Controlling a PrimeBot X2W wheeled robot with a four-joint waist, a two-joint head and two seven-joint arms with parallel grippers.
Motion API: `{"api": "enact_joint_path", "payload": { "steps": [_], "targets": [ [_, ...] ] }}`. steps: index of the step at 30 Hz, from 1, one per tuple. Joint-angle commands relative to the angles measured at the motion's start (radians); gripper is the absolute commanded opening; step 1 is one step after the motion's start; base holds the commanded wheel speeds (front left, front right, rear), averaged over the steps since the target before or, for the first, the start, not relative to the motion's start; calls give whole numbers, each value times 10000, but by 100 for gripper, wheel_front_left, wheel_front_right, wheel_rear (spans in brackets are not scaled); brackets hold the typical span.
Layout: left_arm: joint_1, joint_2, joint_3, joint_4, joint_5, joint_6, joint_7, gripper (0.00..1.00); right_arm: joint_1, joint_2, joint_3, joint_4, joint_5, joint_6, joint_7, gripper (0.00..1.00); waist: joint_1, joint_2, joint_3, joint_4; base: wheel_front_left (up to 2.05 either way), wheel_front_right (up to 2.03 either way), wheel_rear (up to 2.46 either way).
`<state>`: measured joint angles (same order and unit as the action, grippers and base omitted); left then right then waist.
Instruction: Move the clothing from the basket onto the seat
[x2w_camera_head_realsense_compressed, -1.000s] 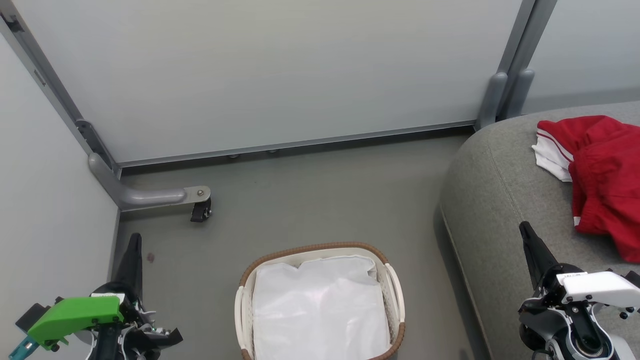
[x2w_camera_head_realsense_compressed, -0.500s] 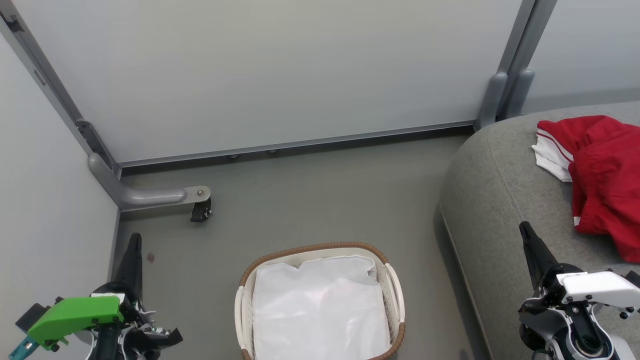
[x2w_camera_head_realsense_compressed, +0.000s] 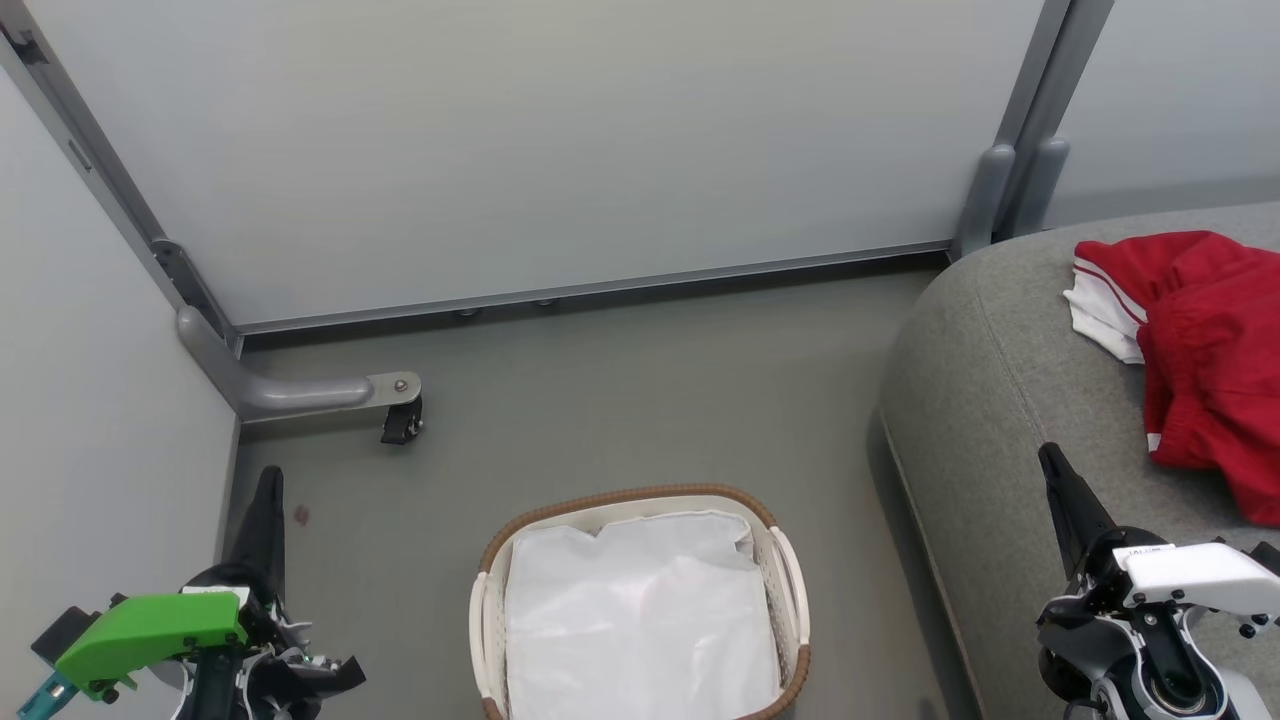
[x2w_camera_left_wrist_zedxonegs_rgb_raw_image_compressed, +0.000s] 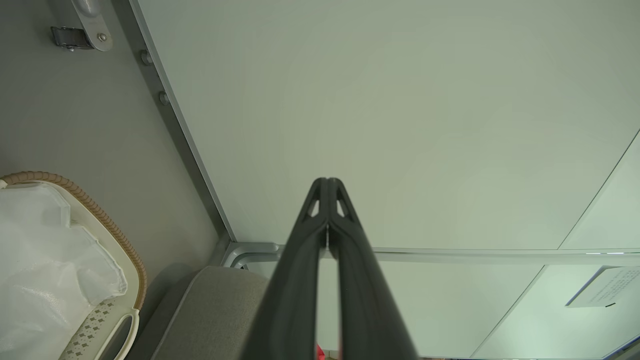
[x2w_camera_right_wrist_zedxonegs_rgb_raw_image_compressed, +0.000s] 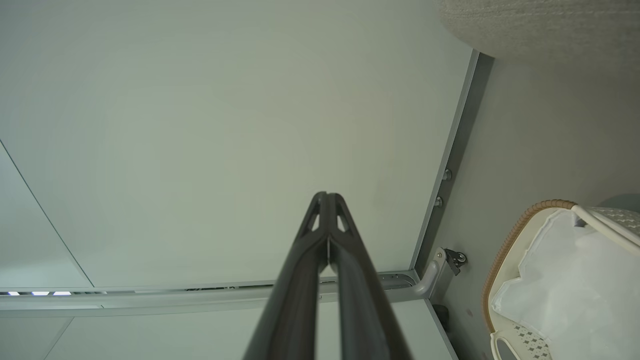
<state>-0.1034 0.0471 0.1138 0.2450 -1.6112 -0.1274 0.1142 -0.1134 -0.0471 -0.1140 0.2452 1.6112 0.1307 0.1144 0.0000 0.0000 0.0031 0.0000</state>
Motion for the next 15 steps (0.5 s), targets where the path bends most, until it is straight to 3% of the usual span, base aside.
{"api": "enact_joint_path", "payload": {
  "steps": [1,15],
  "targets": [
    [-107,59,19,-17,-35,-64,33,0,102,-60,-17,-31,35,0,28,0,0,0,0,0,0,0,0],
    [-107,59,19,-18,-35,-64,32,0,102,-60,-17,-31,35,0,28,0,0,0,0,0,0,0,0]
  ]
}}
